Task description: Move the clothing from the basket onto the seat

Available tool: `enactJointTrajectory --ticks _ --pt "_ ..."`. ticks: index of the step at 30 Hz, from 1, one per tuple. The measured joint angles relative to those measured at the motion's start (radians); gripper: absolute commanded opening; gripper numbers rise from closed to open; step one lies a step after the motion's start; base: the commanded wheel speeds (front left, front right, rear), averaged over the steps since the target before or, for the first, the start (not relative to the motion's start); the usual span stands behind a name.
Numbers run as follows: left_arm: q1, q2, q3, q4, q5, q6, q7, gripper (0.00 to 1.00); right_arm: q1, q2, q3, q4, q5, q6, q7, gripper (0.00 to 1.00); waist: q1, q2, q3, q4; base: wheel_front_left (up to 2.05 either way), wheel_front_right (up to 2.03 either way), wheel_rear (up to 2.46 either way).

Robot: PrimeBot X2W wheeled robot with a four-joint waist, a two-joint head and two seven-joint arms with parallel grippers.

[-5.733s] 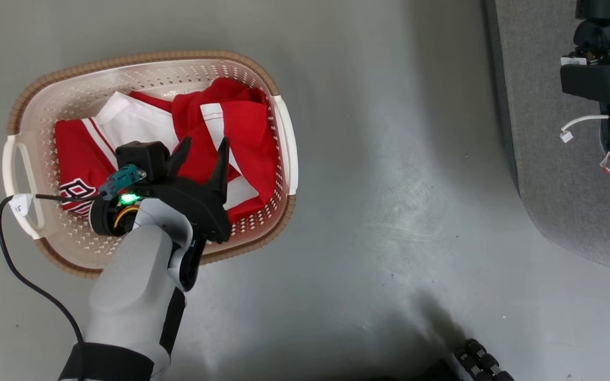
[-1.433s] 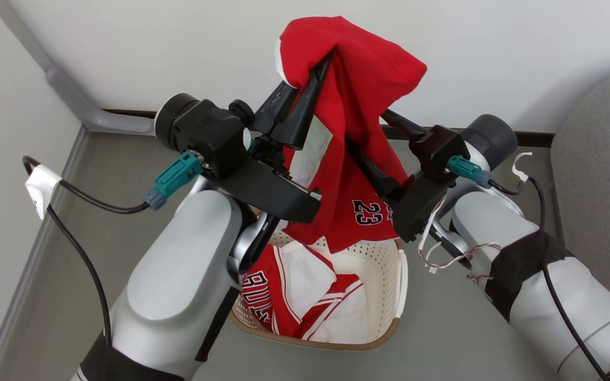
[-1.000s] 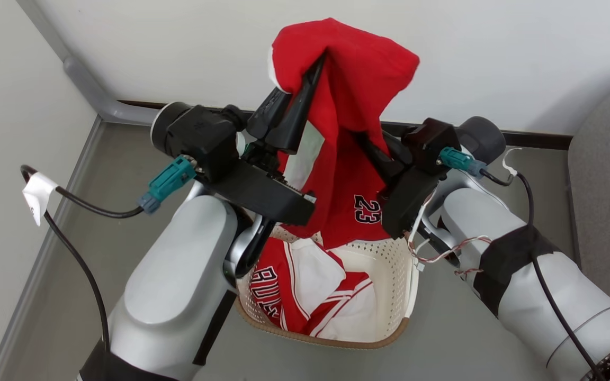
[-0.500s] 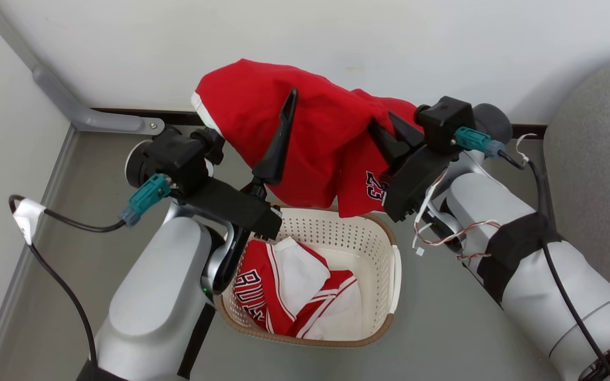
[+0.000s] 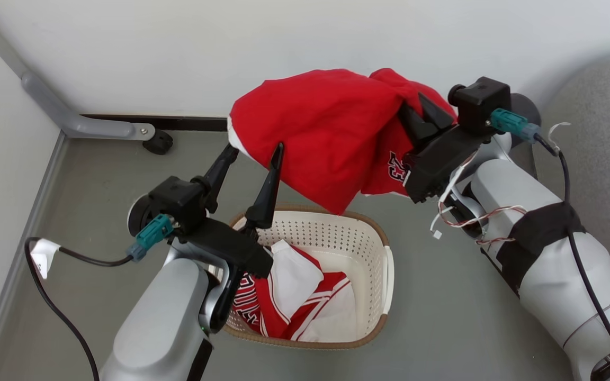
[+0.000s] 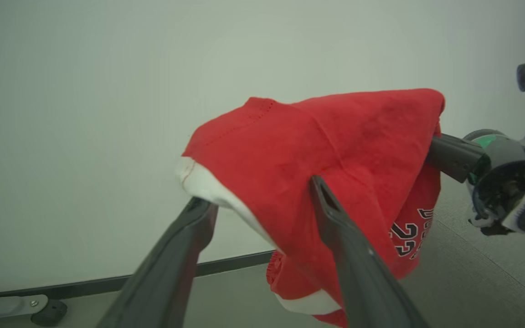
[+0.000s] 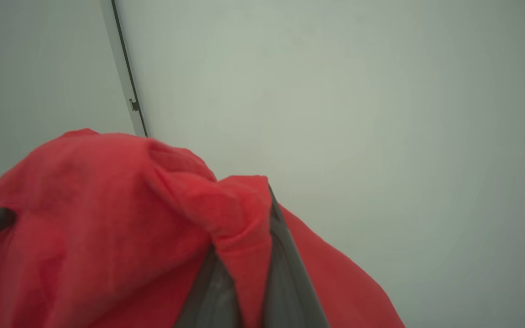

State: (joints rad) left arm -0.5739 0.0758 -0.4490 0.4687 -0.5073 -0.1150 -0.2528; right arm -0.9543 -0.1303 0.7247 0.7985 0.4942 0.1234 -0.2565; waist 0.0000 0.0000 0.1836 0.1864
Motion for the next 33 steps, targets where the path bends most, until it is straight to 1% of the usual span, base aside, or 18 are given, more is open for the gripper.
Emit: enactJointTrajectory --ticks 4,7,14,20,33 --pt "0.025 0.004 0.005 0.002 0.008 -0.001 0.000 1.00 0.000 -0.003 -0.016 0.001 0.007 0.000 0.000 0.00 0.0000 0.0000 -0.003 -0.009 0.00 0.00 0.00" --pt "0.054 0.018 0.014 0.002 0.010 -0.001 0.000 1.00 -0.002 -0.002 -0.024 0.002 0.007 0.000 0.000 0.00 0.0000 0.0000 -0.005 -0.022 0.00 0.00 0.00" --pt "0.114 0.023 0.016 -0.016 0.026 -0.001 0.000 1.00 -0.003 -0.013 -0.046 0.004 0.009 0.000 0.000 0.00 0.0000 0.0000 -0.008 -0.073 0.00 0.00 0.00" --pt "0.145 0.022 0.006 -0.033 0.042 -0.005 0.000 1.00 -0.003 -0.047 -0.077 0.005 0.008 0.000 0.000 0.00 0.0000 0.0000 -0.009 -0.131 0.00 0.00 0.00" --pt "0.174 0.018 -0.039 -0.072 0.070 -0.009 0.000 1.00 0.004 -0.079 -0.129 -0.012 0.005 -0.002 0.000 0.00 0.0000 0.0000 -0.008 -0.291 0.00 0.00 0.00"
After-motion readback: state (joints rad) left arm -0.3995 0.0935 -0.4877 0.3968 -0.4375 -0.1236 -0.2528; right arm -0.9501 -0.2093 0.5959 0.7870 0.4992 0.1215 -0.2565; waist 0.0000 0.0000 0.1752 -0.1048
